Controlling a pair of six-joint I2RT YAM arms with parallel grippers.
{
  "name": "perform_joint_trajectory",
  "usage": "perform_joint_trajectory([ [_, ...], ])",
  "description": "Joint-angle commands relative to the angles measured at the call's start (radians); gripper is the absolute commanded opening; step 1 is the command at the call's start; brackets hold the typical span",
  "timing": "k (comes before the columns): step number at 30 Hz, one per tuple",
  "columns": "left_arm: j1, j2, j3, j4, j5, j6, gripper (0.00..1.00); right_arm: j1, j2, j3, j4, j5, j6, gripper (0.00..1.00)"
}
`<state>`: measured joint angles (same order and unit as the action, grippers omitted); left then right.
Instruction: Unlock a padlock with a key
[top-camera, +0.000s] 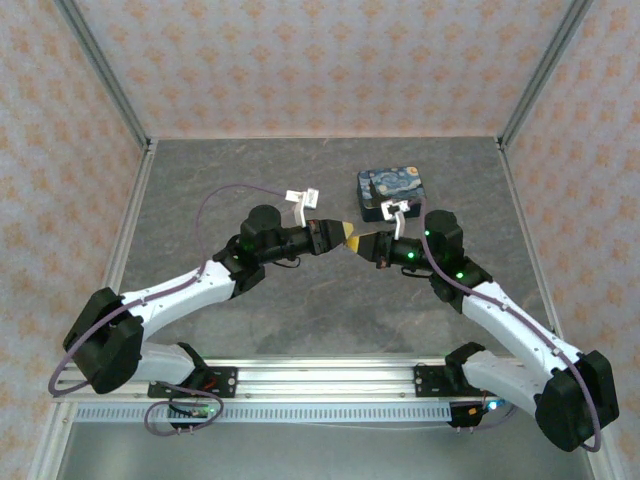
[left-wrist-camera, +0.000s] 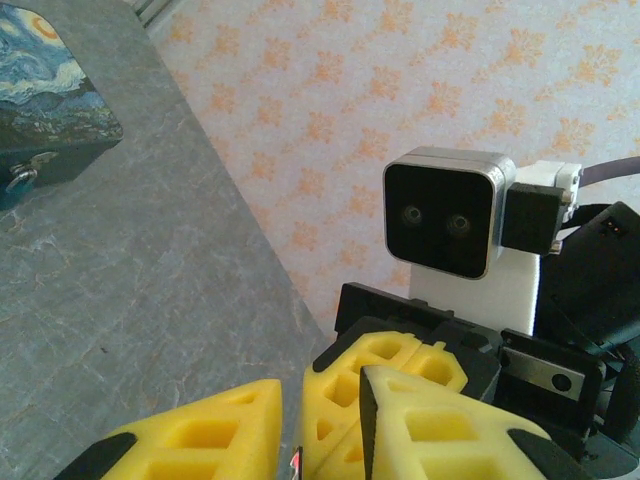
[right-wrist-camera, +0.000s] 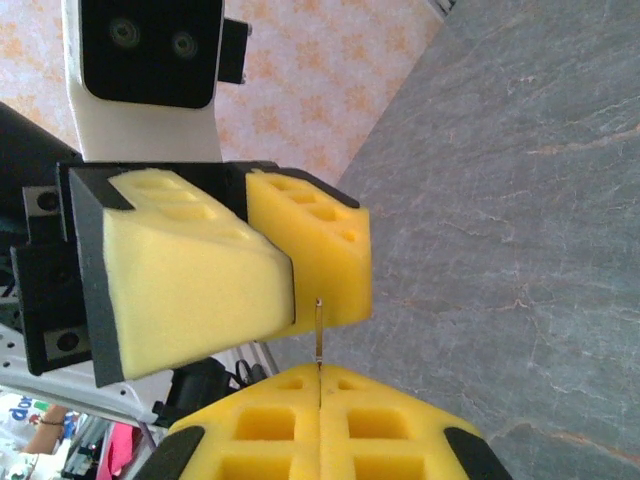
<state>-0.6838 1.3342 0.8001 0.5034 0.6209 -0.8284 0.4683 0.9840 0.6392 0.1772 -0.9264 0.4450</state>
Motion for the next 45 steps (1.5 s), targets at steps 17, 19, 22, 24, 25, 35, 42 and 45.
perform_joint_trajectory([
  [17,-0.015,-0.031,0.021,0.001,-0.082,0.007,0.00,-0.014,-0.033,-0.008,0.081,0.017,0.041,0.16],
  [19,-0.016,-0.032,0.021,0.008,-0.089,-0.001,0.00,-0.014,-0.033,-0.018,0.125,-0.004,0.073,0.22],
  [22,-0.019,-0.030,0.017,0.017,-0.096,-0.006,0.00,-0.014,-0.031,-0.032,0.171,-0.011,0.110,0.29],
  [24,-0.019,-0.029,0.014,0.025,-0.099,-0.010,0.00,-0.013,-0.026,-0.032,0.168,-0.012,0.112,0.31],
  [25,-0.019,-0.028,0.012,0.030,-0.099,-0.012,0.00,-0.011,-0.021,-0.033,0.168,-0.012,0.112,0.32],
  [35,-0.020,-0.033,0.011,0.026,-0.107,-0.014,0.00,0.022,0.049,-0.033,0.199,-0.006,0.118,0.31],
  [42,-0.020,-0.034,0.009,0.021,-0.114,-0.015,0.00,0.029,0.062,-0.033,0.203,-0.001,0.118,0.24],
  [45,-0.021,-0.036,0.007,0.019,-0.121,-0.014,0.00,0.030,0.054,-0.039,0.200,0.009,0.117,0.17],
])
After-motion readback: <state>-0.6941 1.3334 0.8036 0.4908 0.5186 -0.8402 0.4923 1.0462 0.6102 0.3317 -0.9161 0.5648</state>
